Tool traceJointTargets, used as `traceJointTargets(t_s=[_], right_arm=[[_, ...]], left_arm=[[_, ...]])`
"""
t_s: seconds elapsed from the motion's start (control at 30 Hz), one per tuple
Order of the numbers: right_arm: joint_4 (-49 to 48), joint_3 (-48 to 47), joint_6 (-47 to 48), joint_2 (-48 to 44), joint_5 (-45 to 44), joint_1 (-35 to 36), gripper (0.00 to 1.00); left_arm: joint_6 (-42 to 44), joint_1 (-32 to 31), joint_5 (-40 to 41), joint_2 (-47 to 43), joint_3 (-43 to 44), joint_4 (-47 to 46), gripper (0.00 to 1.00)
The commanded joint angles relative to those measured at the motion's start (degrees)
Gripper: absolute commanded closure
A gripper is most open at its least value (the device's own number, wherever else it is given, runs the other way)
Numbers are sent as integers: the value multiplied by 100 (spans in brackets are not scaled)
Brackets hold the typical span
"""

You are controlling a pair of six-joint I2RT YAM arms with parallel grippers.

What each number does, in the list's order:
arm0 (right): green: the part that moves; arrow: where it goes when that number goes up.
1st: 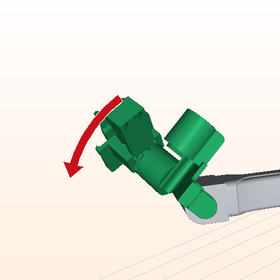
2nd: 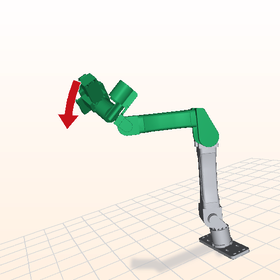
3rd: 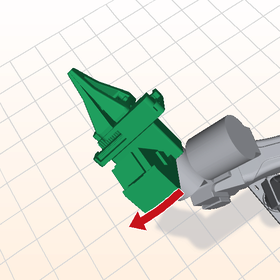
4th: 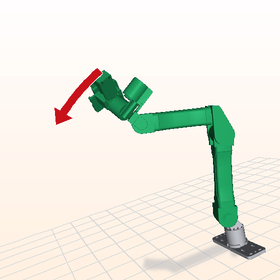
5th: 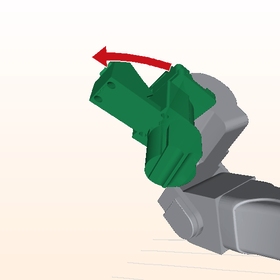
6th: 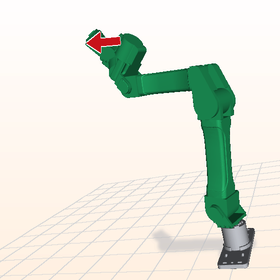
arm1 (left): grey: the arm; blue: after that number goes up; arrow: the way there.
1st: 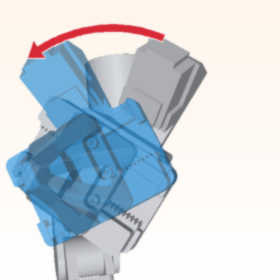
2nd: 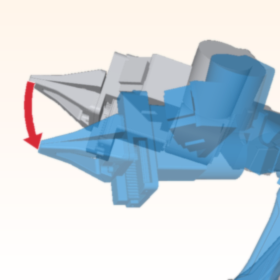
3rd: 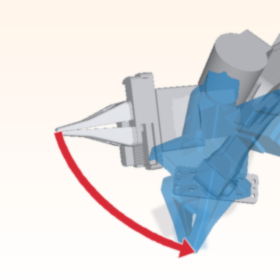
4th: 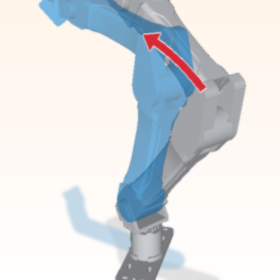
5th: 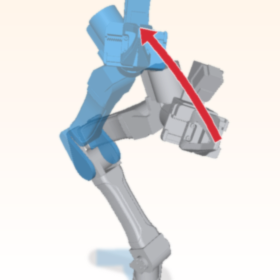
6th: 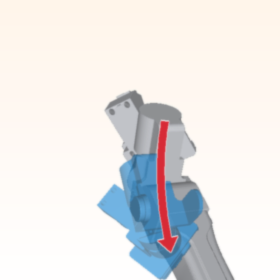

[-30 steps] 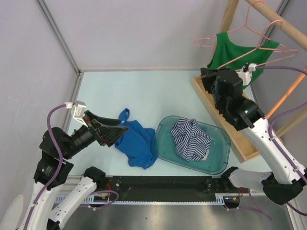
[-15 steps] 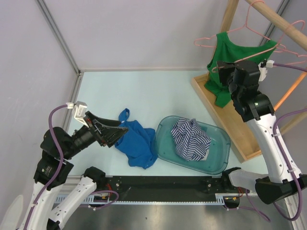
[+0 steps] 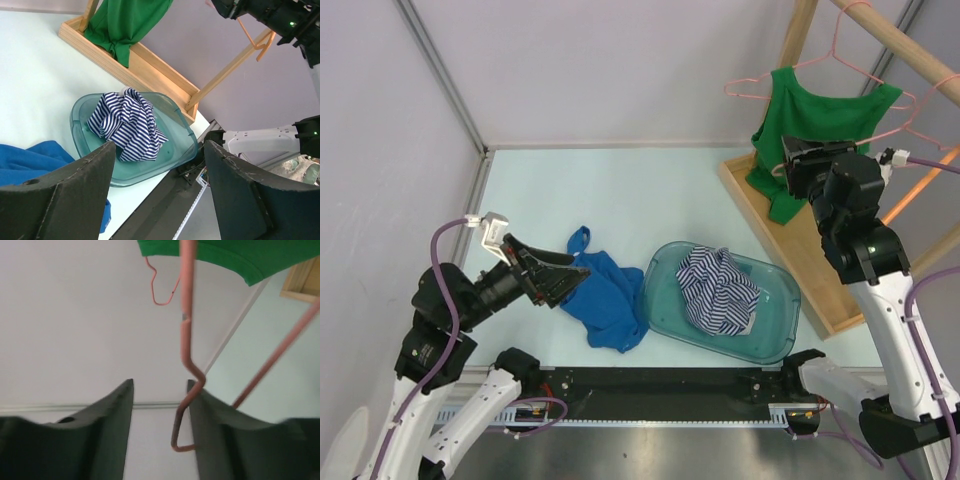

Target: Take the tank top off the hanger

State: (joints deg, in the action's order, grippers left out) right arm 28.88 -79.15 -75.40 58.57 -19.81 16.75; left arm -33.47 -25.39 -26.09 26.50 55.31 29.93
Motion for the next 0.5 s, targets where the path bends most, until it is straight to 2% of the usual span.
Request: traceJointTargets(t_s=[0.0,0.13,0.2,0.33,0.47], right_arm=[[21,75,358,-328,-66,240,41],[275,234,631,-618,-215,548,21],[521,260,736,-785,-286,705,17],[1144,102,1324,-943,-925,1101,0],[1645,67,1843,-1110,-1191,1339,1]], left_arm=[[95,-28,-28,22,-55,-102,23],[209,-28,42,13,-108,-58,23],[288,-28,95,31,-143,12,23],[403,-28,218,57,-213,91,22],[491,-28,314,109,-284,118,22]])
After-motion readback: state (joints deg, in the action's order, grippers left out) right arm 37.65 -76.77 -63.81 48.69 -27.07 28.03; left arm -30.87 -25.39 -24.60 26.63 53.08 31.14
